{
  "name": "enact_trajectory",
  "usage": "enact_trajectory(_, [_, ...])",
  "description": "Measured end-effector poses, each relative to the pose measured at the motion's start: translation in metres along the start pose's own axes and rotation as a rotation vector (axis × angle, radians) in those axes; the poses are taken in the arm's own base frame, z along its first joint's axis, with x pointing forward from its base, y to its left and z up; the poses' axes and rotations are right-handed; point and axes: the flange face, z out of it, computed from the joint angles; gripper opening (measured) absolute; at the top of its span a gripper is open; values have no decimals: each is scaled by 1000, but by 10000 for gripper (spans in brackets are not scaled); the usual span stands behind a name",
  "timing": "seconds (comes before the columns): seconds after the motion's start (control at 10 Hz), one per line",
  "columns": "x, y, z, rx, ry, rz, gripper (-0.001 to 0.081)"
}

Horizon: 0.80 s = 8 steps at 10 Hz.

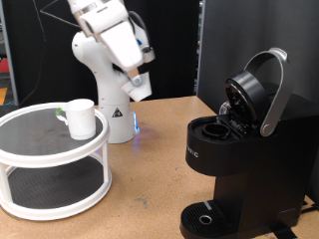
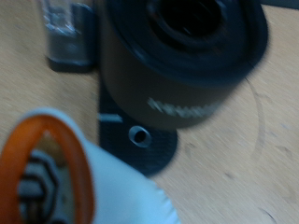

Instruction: Make a cup of coffee with the keurig machine

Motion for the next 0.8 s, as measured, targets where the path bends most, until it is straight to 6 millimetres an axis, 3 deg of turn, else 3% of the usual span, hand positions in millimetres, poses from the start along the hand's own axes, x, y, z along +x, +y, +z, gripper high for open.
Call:
enact_trajectory(0.3, [39, -6, -2, 123, -71, -59, 97])
enact_trajectory(0.5, [64, 1, -4, 109, -82, -29, 97])
enact_trajectory(0.6, [72, 2, -1, 91, -84, 2, 97])
enact_trajectory(0.8, [68, 0, 1, 120, -95, -36, 97])
